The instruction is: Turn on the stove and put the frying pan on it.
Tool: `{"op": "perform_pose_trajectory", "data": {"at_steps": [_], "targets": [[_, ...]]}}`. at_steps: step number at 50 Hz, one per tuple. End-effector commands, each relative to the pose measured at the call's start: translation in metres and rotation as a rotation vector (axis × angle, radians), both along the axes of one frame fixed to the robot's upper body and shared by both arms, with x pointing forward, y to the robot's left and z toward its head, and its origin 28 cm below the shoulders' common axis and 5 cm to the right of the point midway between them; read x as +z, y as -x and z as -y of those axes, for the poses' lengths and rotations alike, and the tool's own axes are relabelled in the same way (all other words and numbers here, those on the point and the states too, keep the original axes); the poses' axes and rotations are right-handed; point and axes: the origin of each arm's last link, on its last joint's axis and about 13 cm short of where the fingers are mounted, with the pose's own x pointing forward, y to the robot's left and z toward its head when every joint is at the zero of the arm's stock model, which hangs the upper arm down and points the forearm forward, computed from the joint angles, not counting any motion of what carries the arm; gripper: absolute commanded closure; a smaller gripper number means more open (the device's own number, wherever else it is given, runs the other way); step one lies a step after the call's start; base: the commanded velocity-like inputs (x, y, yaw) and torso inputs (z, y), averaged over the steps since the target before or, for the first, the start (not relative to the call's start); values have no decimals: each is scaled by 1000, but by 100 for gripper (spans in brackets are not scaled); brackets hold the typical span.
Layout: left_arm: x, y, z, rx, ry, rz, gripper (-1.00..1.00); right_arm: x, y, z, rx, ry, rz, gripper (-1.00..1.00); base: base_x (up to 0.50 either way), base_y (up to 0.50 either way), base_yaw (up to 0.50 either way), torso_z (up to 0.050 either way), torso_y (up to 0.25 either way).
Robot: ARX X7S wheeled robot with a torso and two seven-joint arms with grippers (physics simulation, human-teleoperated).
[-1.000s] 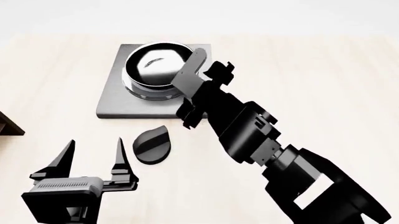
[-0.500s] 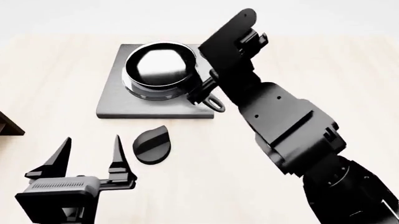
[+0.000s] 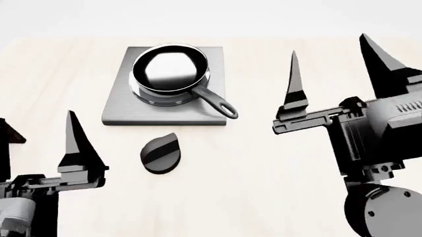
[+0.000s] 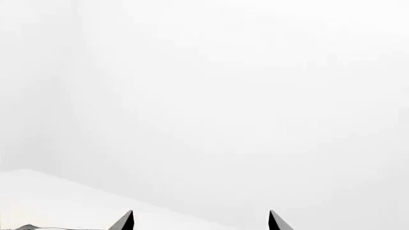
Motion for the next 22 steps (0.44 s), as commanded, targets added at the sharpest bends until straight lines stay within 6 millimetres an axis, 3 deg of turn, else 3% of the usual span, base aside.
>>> {"op": "perform_pose_trajectory", "data": {"at_steps": [1, 4, 5, 10, 13, 17, 22], "targets": [[30, 19, -7, 73, 14, 239, -100, -15, 54, 16, -62, -95, 172, -100, 0, 0, 0, 0, 0], [40, 26, -10, 78, 23, 317, -100, -15, 62, 21, -112, -125, 224, -100, 0, 0, 0, 0, 0], [44, 30, -11, 76, 29, 355, -100, -10, 70, 25, -140, -207, 299, -100, 0, 0, 0, 0, 0], [51, 44, -12, 93, 70, 504, -100, -7, 96, 30, -183, -264, 534, -100, 0, 0, 0, 0, 0], [54, 49, -13, 105, 67, 545, -100, -8, 104, 31, -209, -247, 607, -100, 0, 0, 0, 0, 0], [70, 70, -16, 131, 66, 725, -100, -4, 117, 37, -178, -339, 636, -100, 0, 0, 0, 0, 0], [76, 80, -16, 131, 46, 796, -100, 2, 134, 45, -197, -450, 770, -100, 0, 0, 0, 0, 0]]}}
